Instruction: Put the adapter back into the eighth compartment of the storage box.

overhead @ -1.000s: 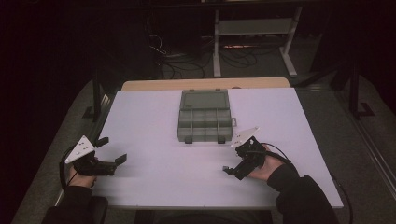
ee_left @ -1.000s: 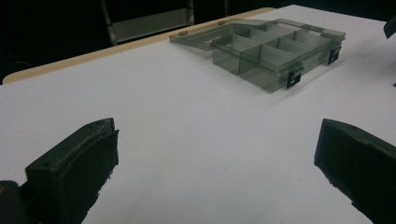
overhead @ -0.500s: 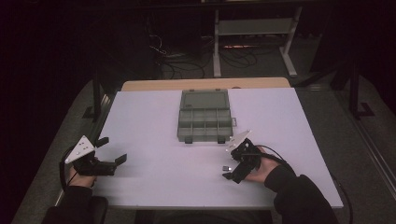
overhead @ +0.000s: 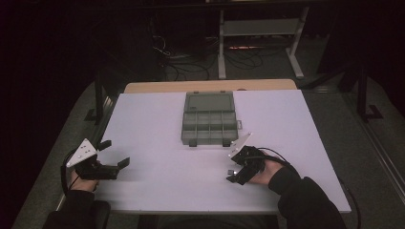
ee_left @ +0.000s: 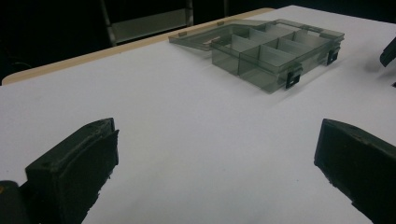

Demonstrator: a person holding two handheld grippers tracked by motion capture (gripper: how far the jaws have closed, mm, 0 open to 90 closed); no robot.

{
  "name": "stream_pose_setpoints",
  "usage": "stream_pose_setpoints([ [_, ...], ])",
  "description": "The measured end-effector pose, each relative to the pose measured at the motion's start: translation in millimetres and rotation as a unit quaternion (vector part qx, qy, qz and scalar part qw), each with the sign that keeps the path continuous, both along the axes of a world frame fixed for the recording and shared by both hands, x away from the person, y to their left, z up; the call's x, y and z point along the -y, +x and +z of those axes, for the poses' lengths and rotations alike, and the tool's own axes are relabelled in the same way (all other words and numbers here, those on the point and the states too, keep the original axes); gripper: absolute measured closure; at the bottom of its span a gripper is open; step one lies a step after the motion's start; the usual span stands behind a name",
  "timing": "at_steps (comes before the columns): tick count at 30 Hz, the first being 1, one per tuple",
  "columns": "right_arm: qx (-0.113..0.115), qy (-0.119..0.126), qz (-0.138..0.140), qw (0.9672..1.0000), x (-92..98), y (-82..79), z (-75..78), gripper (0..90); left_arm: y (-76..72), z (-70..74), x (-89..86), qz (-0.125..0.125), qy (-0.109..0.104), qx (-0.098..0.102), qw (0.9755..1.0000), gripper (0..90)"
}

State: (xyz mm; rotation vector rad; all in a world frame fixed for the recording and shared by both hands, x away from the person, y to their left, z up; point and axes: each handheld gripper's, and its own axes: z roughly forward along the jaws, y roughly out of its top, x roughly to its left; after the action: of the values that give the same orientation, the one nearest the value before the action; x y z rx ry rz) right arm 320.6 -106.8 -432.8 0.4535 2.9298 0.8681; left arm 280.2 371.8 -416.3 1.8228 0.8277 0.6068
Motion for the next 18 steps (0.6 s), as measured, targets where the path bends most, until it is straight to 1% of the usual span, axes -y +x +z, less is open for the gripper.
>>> stream_pose_setpoints([
  [2,0.0,-0.001,0.001,1.0,-0.4,0.3,-0.2,25.8,0.0,0.0,0.0,0.0,0.0,0.0,1.0,0.0],
  [3,0.0,-0.001,0.001,1.0,-0.4,0.3,-0.2,26.9,0.0,0.1,0.0,0.0,0.0,0.0,1.0,0.0],
  [4,-0.003,-0.005,0.008,1.0,-1.1,1.7,-1.4,30.9,-0.1,0.1,0.0,0.0,0.0,0.0,1.0,0.0],
  [7,-0.008,-0.007,0.007,0.9999,-1.2,2.1,-1.8,31.2,-0.1,0.1,0.0,0.0,0.0,0.0,1.0,0.0],
  [8,-0.009,-0.01,0.009,0.9999,-1.5,3.7,-2.5,33.8,0.0,0.0,0.0,-0.001,0.001,0.0,1.0,0.0],
  [10,-0.008,-0.009,0.012,0.9999,-1.5,4.0,-2.4,34.9,0.0,0.0,0.1,-0.001,0.001,0.0,1.0,0.0],
  [11,-0.006,-0.01,0.014,0.9998,-2.0,3.9,-2.4,37.6,0.0,0.0,0.1,-0.001,0.001,0.0,1.0,0.0],
  [13,-0.007,-0.011,0.016,0.9998,-2.2,3.8,-2.6,37.6,0.0,0.0,0.1,-0.001,0.001,0.0,1.0,0.0],
  [14,-0.007,-0.011,0.016,0.9998,-2.2,3.8,-2.6,39.0,0.0,0.0,0.1,-0.001,0.001,0.0,1.0,0.0],
  [15,-0.009,-0.015,0.021,0.9996,-2.8,3.8,-3.2,43.0,-0.1,0.0,0.2,0.0,0.001,0.0,1.0,0.0],
  [17,-0.011,-0.016,0.021,0.9996,-3.1,3.8,-3.4,44.1,-0.1,0.1,0.3,0.0,0.001,0.0,1.0,0.0],
  [18,-0.014,-0.015,0.022,0.9996,-3.0,4.8,-3.6,49.1,-0.2,0.1,0.3,-0.001,0.001,0.0,1.0,0.0],
])
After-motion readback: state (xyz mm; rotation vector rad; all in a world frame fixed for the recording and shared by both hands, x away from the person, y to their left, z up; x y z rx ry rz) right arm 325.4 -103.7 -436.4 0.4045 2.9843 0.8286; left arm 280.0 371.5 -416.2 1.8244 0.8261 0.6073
